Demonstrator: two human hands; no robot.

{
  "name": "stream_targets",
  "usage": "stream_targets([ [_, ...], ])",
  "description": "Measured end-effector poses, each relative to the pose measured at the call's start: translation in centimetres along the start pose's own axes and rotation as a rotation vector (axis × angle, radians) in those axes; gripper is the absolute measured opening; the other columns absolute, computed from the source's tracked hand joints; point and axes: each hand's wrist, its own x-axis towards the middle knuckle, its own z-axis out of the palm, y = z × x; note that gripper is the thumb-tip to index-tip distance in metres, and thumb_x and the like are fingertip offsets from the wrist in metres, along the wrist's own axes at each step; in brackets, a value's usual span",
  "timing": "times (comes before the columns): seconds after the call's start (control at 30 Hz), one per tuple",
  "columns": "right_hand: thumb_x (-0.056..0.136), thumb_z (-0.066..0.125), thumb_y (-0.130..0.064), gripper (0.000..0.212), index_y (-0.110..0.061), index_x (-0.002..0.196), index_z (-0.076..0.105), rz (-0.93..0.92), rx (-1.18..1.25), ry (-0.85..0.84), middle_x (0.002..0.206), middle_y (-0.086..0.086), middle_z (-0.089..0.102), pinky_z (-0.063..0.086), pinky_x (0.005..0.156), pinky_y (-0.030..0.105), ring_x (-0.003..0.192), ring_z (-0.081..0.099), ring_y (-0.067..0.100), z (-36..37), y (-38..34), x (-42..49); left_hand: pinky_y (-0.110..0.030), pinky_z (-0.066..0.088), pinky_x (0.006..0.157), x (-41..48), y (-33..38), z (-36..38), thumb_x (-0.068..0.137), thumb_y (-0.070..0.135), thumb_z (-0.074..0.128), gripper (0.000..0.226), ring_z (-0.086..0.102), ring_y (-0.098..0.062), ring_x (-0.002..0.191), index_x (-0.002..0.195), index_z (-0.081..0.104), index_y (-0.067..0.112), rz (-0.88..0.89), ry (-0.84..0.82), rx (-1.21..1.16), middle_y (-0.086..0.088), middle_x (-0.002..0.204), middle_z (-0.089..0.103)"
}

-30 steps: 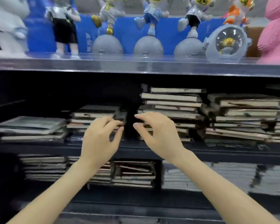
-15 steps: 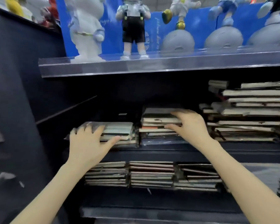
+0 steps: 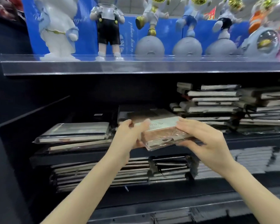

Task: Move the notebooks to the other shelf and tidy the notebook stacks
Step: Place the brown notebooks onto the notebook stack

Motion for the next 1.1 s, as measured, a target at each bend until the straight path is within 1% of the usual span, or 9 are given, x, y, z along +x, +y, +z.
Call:
stream_targets([
  [0.1,0.076,0.069,-0.027,0.045,-0.001,0.113,0.066,-0.029,0.06,-0.027,0.12,0.009,0.065,0.044,0.103,0.035,0.122,0.056,0.017,-2.6,0.8,-0.9,-0.027,0.057,0.067,-1.0,0.1,2.7,0.078,0.016,0.075,0.084,0.068,-0.02,0.095,0.148,0.027,0.015,-0.027,0.031,-0.191,-0.008,0.131,0.056],
  [0.23,0.067,0.078,-0.035,0.051,-0.015,0.114,0.068,0.108,0.342,-0.135,0.124,-0.002,0.064,0.044,0.104,0.039,0.129,0.05,0.016,-6.9,1.7,-2.5,-0.024,0.056,0.057,-4.9,0.4,6.5,0.079,0.001,0.07,0.08,0.072,-0.018,0.081,0.146,0.031,0.02,0.079,0.097,-0.313,-0.006,0.11,0.069],
  [0.43,0.061,0.078,-0.051,0.065,-0.027,0.121,0.064,0.467,0.7,-0.18,0.145,-0.013,0.044,0.047,0.092,0.019,0.131,0.044,0.007,-13.9,3.4,-5.1,-0.021,0.054,0.057,-9.5,1.5,14.0,0.079,-0.004,0.068,0.074,0.072,-0.017,0.08,0.138,0.04,0.03,0.258,0.099,-0.394,-0.005,0.088,0.075],
  [0.5,0.074,0.069,-0.053,0.063,-0.028,0.13,0.054,0.642,0.804,-0.091,0.135,-0.005,0.056,0.052,0.08,0.021,0.114,0.059,0.011,-15.9,3.9,-6.1,-0.028,0.057,0.067,-9.7,1.9,17.0,0.078,-0.004,0.069,0.077,0.072,-0.018,0.085,0.14,0.039,0.03,0.287,0.092,-0.382,-0.004,0.091,0.075],
  [0.57,0.091,0.057,-0.035,0.042,-0.027,0.131,0.049,0.838,0.804,0.026,0.114,-0.007,0.068,0.054,0.063,0.023,0.088,0.068,0.011,-17.7,4.5,-6.9,-0.035,0.058,0.074,-9.4,2.0,20.1,0.077,-0.005,0.071,0.082,0.071,-0.018,0.088,0.142,0.037,0.031,0.285,0.07,-0.36,-0.004,0.095,0.074],
  [0.67,0.098,0.046,-0.015,0.021,-0.015,0.114,0.06,0.933,0.722,0.181,0.073,-0.005,0.07,0.042,0.039,0.023,0.056,0.058,0.011,-20.6,5.5,-7.8,-0.036,0.059,0.076,-8.4,2.3,24.4,0.078,-0.003,0.071,0.08,0.071,-0.019,0.089,0.142,0.035,0.03,0.248,-0.004,-0.328,-0.005,0.1,0.073],
  [0.9,0.095,0.049,-0.005,0.028,-0.011,0.075,0.069,0.992,0.66,0.46,0.057,-0.001,0.064,0.035,0.04,0.019,0.05,0.053,0.012,-26.4,9.2,-7.1,-0.035,0.058,0.078,-5.1,4.6,30.8,0.08,0.013,0.073,0.074,0.069,-0.016,0.092,0.142,0.033,0.023,0.237,-0.217,-0.146,-0.004,0.113,0.068],
  [1.03,0.091,0.052,-0.004,0.025,-0.008,0.066,0.057,1.087,0.625,0.556,0.045,-0.004,0.057,0.026,0.035,0.016,0.04,0.05,0.006,-27.8,12.3,-5.8,-0.026,0.058,0.061,-3.3,6.6,32.9,0.087,0.014,0.065,0.035,0.067,-0.014,0.067,0.117,0.05,0.023,0.219,-0.319,-0.109,-0.003,0.1,0.068],
  [1.1,0.089,0.052,-0.003,0.024,-0.007,0.066,0.055,1.106,0.613,0.603,0.048,0.0,0.058,0.026,0.032,0.013,0.037,0.05,0.006,-27.9,14.0,-5.3,-0.03,0.059,0.067,-2.3,6.8,33.5,0.09,0.025,0.063,0.049,0.068,-0.017,0.075,0.134,0.044,0.017,0.23,-0.301,0.002,-0.002,0.102,0.063],
])
